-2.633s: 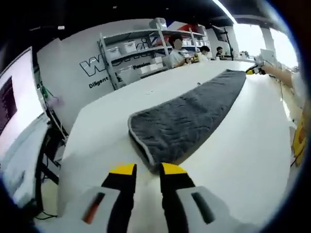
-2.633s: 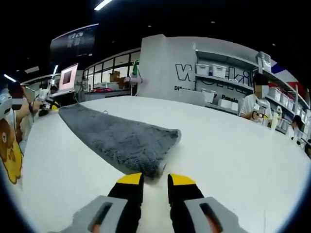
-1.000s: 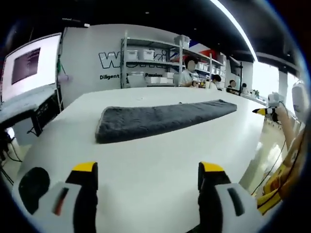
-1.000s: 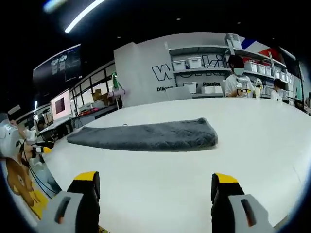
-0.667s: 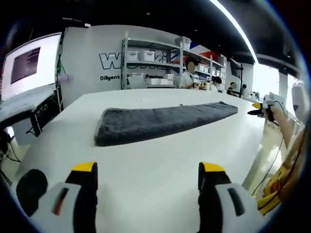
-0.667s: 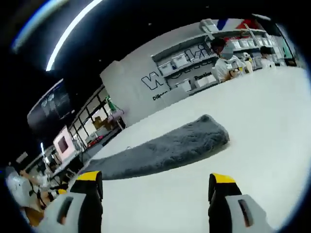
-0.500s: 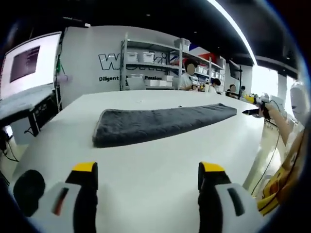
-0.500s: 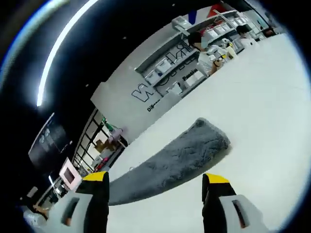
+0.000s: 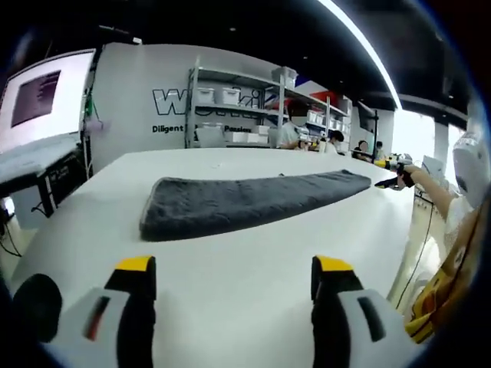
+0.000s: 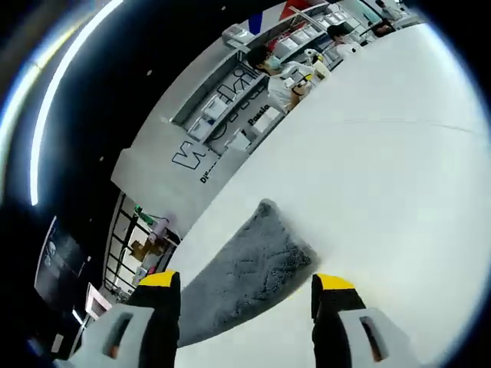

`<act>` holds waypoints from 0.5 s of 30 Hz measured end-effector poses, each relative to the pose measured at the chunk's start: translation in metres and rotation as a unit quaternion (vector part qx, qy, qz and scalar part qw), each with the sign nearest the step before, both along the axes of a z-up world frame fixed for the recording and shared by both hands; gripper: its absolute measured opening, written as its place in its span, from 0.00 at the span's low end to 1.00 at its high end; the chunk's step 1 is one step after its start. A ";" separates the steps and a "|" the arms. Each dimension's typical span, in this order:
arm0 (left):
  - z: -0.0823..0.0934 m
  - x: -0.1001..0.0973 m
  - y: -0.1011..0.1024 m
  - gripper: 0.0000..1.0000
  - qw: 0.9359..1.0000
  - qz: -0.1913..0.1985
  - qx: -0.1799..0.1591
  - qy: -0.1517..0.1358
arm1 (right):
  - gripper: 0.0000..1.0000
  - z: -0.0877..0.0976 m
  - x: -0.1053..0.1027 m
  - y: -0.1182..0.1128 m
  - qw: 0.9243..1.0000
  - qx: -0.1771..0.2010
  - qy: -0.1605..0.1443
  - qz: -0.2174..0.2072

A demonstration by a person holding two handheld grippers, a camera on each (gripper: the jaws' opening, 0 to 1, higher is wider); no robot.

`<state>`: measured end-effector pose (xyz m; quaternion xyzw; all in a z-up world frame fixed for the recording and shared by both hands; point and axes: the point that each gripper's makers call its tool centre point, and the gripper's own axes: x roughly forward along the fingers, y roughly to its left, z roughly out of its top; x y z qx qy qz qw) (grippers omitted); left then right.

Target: Fold the towel on the table until its edges align and the towel forms a compact rectangular stack.

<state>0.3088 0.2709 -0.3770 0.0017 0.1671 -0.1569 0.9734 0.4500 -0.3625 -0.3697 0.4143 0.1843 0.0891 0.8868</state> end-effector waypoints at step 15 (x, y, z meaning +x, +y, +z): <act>0.009 -0.001 -0.008 0.86 1.000 -0.011 -0.010 -0.017 | 0.33 -0.019 0.026 -0.017 0.999 -0.037 0.006 -0.025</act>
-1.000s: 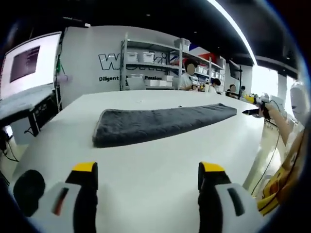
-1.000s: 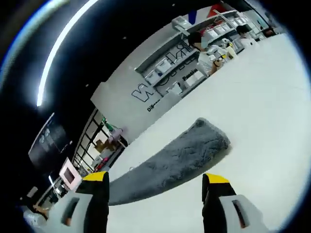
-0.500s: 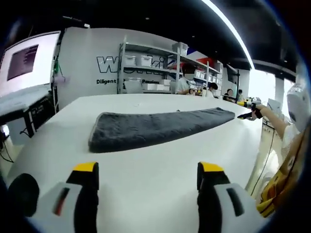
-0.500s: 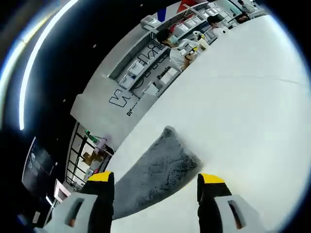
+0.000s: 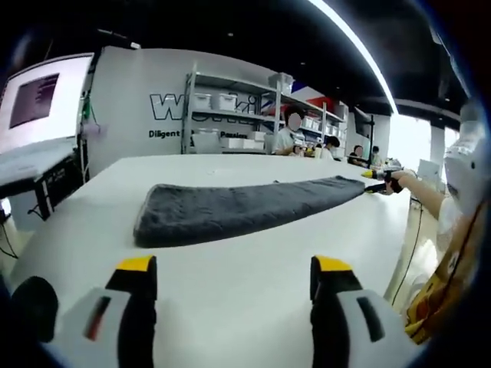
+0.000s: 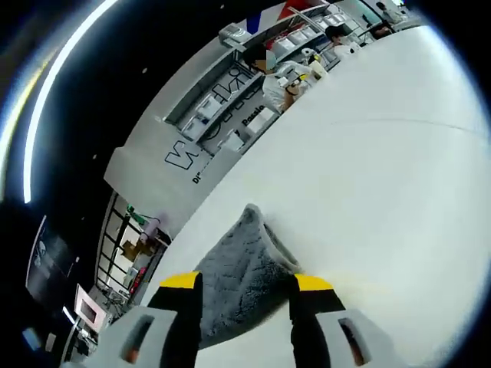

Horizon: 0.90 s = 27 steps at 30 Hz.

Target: Fold the towel on the table until its edges align and the towel forms a compact rectangular stack.

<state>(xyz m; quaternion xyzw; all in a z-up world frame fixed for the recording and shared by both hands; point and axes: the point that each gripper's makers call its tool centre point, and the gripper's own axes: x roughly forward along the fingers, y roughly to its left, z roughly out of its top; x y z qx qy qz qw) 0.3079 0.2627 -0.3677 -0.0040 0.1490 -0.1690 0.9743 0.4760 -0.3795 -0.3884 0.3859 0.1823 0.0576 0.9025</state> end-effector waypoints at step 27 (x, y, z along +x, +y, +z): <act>-0.006 0.001 -0.017 0.85 1.000 -0.011 0.010 0.011 | 0.04 0.015 -0.014 -0.113 0.986 -0.126 -0.007 -0.107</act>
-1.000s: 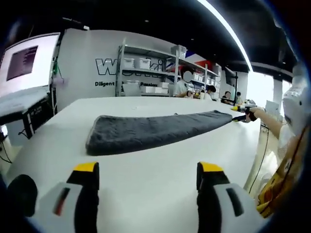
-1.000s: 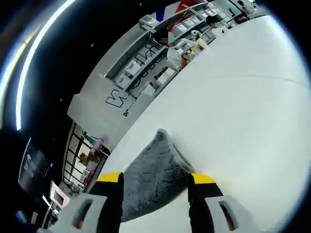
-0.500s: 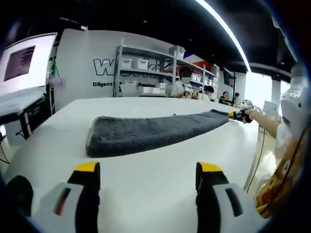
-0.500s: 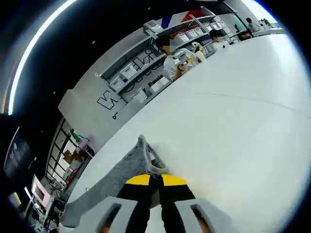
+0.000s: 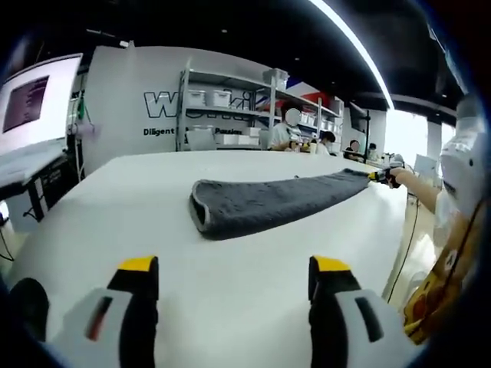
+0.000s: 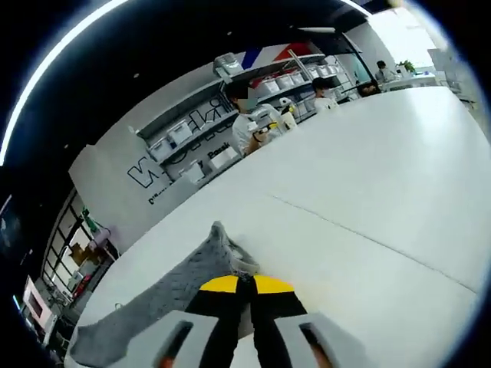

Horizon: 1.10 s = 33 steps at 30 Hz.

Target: Fold the towel on the table until its edges align and the towel forms a compact rectangular stack.

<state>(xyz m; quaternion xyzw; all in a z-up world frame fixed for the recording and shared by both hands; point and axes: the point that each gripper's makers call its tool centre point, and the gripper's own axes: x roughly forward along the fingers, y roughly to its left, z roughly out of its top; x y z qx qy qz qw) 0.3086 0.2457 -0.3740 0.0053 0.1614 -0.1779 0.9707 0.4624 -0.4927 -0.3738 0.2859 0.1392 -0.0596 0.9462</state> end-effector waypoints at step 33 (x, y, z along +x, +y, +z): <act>-0.006 -0.008 0.003 0.84 0.999 -0.040 -0.018 -0.013 | 0.04 0.052 0.015 0.251 0.969 0.048 -0.064 0.234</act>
